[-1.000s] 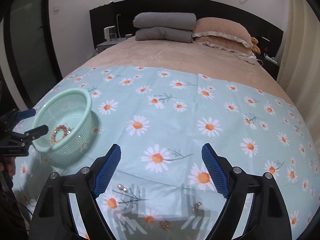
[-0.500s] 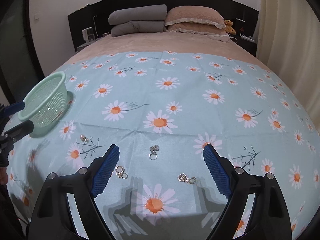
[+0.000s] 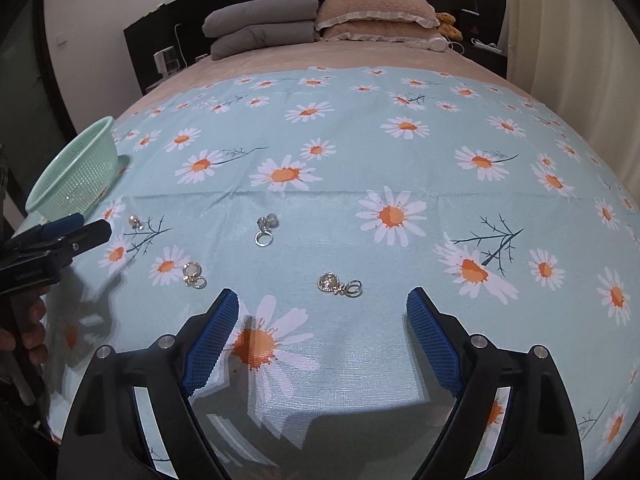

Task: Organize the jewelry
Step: 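Move both tools back over the sheet toward the remaining small earrings, then grasp the pearl earring with left tool while right tool grasps a silver earring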

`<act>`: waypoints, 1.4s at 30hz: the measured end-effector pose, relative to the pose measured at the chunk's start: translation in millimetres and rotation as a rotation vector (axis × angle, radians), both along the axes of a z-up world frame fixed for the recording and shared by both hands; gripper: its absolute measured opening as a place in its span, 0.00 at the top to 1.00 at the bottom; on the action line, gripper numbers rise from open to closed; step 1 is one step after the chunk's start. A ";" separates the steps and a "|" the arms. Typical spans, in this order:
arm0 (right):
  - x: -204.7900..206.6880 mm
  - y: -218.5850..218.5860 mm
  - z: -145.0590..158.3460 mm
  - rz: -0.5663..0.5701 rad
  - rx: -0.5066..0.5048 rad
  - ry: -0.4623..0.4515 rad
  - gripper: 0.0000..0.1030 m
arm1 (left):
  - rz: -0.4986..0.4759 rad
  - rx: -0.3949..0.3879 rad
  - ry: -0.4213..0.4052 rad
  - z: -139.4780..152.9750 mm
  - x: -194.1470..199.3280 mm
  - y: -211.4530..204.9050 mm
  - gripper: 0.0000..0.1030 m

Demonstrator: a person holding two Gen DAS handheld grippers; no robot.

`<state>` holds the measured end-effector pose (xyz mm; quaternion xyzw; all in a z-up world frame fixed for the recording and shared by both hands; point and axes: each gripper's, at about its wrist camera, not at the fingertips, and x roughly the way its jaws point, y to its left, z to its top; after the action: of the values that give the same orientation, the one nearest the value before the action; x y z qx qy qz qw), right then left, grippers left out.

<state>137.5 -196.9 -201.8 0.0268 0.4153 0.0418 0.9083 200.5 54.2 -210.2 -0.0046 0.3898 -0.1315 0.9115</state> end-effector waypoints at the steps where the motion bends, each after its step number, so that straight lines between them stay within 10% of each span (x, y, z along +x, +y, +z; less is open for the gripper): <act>1: 0.9 -0.7 -3.5 -0.003 -0.003 0.005 0.21 | -0.007 0.000 0.001 -2.8 1.2 -2.5 0.05; 19: 6.4 5.1 -19.3 0.037 -0.057 -0.043 0.38 | -0.056 0.101 0.022 -28.0 17.2 -39.6 0.07; 27: 4.7 4.7 -18.9 0.048 -0.044 -0.050 0.71 | -0.107 0.113 0.009 -24.9 14.2 -45.0 0.40; 31: 5.1 0.1 -18.9 0.045 -0.013 -0.050 0.86 | -0.124 0.077 0.022 -23.5 15.5 -42.9 0.78; 42: 2.6 -7.4 -15.5 0.037 0.036 -0.061 0.98 | -0.124 0.063 0.027 -17.6 12.6 -41.5 0.79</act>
<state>140.1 -204.2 -217.3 0.0342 0.3872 0.0671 0.9189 213.1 12.7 -227.7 0.0466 0.4054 -0.1755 0.8959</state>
